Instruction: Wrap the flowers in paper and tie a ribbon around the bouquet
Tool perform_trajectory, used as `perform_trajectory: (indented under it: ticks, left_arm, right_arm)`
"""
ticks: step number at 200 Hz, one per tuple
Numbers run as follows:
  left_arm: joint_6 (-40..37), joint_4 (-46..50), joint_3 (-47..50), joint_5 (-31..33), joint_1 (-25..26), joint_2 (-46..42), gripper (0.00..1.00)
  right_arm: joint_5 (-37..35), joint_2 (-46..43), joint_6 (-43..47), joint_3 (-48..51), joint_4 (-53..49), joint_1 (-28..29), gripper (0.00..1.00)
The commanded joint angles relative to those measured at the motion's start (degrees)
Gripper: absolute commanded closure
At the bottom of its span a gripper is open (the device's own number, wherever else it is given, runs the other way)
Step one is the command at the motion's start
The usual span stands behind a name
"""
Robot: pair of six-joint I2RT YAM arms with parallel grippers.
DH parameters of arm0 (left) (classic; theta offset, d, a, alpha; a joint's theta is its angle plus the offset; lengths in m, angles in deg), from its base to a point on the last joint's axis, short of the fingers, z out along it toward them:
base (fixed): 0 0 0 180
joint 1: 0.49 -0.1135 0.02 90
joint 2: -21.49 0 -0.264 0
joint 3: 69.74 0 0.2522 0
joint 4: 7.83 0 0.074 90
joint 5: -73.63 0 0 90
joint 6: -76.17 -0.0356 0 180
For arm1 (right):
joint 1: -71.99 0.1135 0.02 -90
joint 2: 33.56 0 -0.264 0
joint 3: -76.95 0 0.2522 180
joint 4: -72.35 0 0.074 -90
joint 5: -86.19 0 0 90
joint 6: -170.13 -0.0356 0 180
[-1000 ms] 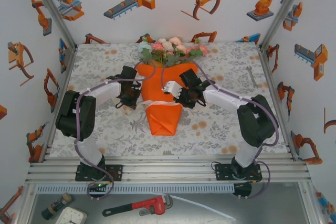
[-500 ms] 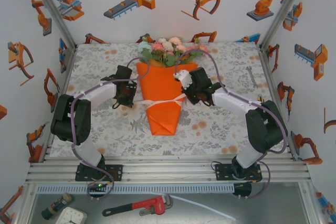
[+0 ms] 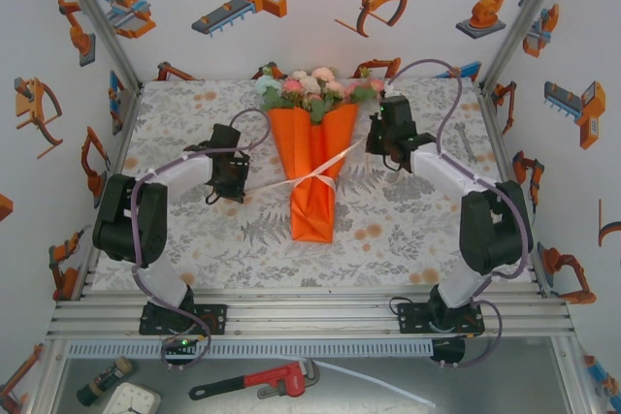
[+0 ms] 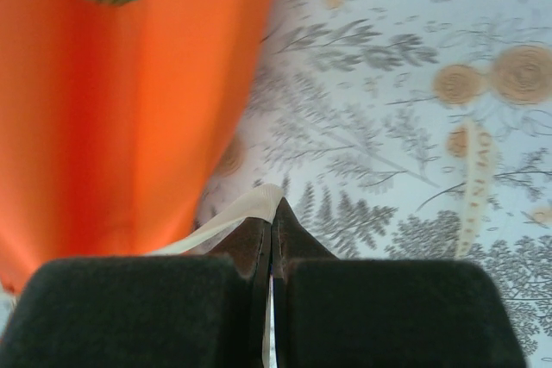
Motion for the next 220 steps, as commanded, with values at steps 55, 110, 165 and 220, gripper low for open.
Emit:
perform_trajectory:
  ticks: [55,110,165,220]
  left_arm:
    - [0.9,0.7,2.5,0.2,-2.0,-3.4,1.0]
    - [1.1,0.3,4.0,0.2,-2.9,-5.0,1.0]
    - [1.0,0.0,4.9,0.4,-3.5,-6.1,1.0]
    - [0.9,0.2,5.5,0.6,-4.4,-7.7,1.0]
  right_arm:
    - [-4.3,10.4,-4.0,-11.2,-1.8,-10.3,1.0]
    - [-6.7,18.2,-4.7,-20.3,-5.2,-14.8,1.0]
    - [-8.0,26.0,-6.9,-30.9,-9.4,-19.3,1.0]
    - [-9.9,31.5,-9.2,-38.2,-14.1,-22.9,1.0]
